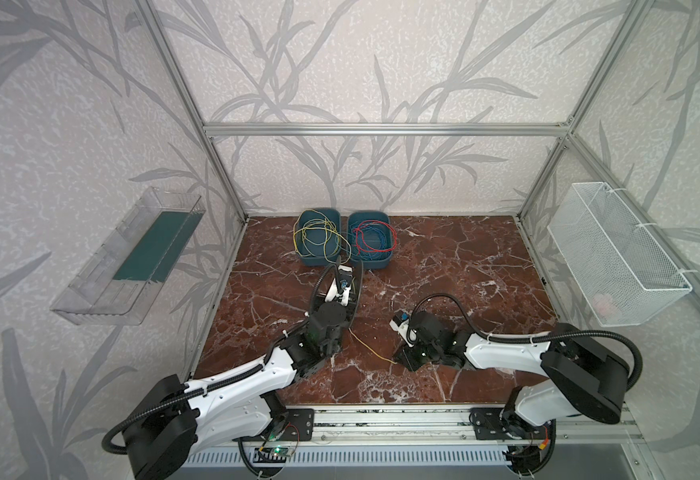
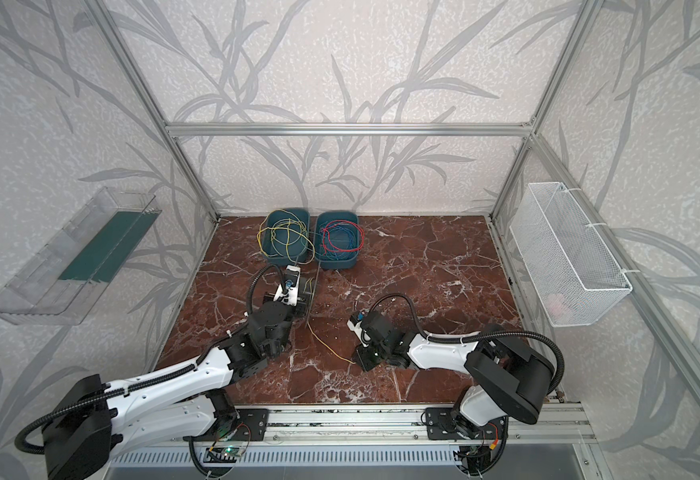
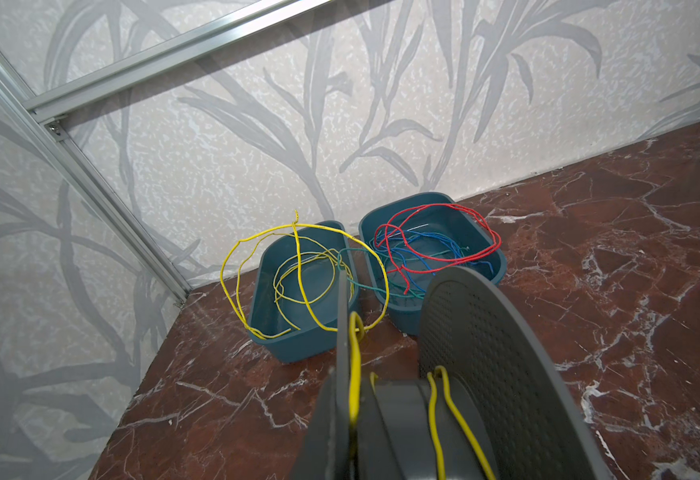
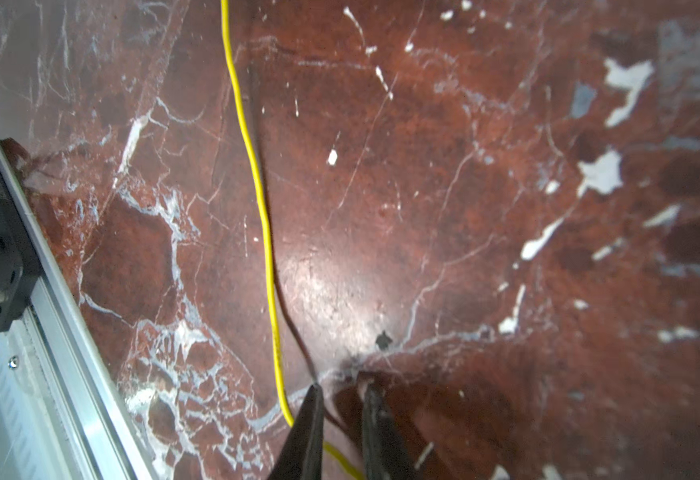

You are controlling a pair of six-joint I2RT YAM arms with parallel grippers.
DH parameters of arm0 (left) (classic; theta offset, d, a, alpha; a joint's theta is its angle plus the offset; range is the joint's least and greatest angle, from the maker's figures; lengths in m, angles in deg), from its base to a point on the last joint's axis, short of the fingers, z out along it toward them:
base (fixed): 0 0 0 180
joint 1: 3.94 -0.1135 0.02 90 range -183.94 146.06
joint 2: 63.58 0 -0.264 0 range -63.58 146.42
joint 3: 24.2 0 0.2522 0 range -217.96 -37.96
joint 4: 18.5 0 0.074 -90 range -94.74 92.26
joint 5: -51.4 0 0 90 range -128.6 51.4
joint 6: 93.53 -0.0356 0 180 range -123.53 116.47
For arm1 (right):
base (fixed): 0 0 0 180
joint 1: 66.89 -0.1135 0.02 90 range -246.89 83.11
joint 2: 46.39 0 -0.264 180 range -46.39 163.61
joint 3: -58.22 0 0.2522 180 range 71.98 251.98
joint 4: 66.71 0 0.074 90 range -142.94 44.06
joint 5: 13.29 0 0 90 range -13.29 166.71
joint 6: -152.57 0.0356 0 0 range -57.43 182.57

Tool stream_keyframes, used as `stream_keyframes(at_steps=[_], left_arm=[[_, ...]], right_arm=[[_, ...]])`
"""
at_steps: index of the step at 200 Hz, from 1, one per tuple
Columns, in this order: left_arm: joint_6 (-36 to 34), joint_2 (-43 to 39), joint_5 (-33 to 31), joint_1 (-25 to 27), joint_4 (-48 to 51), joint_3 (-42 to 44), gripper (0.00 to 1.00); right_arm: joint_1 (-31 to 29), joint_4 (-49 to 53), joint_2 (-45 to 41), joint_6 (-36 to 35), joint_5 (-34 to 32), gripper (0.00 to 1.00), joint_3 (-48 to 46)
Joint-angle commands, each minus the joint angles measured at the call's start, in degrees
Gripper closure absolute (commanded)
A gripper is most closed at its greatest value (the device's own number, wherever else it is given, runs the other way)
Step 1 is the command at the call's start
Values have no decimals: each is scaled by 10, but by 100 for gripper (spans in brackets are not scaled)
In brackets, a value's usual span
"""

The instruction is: Wrap the cables

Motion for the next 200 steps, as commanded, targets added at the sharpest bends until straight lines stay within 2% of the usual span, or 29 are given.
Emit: stream_keyframes(at_steps=[1, 37, 62, 122, 156, 200], left_arm=[[-31, 6, -11, -3, -65, -12, 100], [-35, 22, 10, -3, -73, -9, 100], [-41, 29, 39, -3, -65, -11, 100], [-15, 45, 87, -3, -74, 17, 100], [3, 65, 88, -3, -91, 30, 100], [13, 61, 89, -3, -92, 39, 100]], right_arm=[[-3, 62, -16, -10, -8, 80, -11], [-4, 77, -54, -5, 0, 73, -17], [-4, 120, -85, -20, -29, 70, 8], [-3, 180, -81, -68, -58, 68, 78], [-4, 189, -52, -79, -28, 69, 85], [-8, 209, -101, -102, 18, 63, 81]])
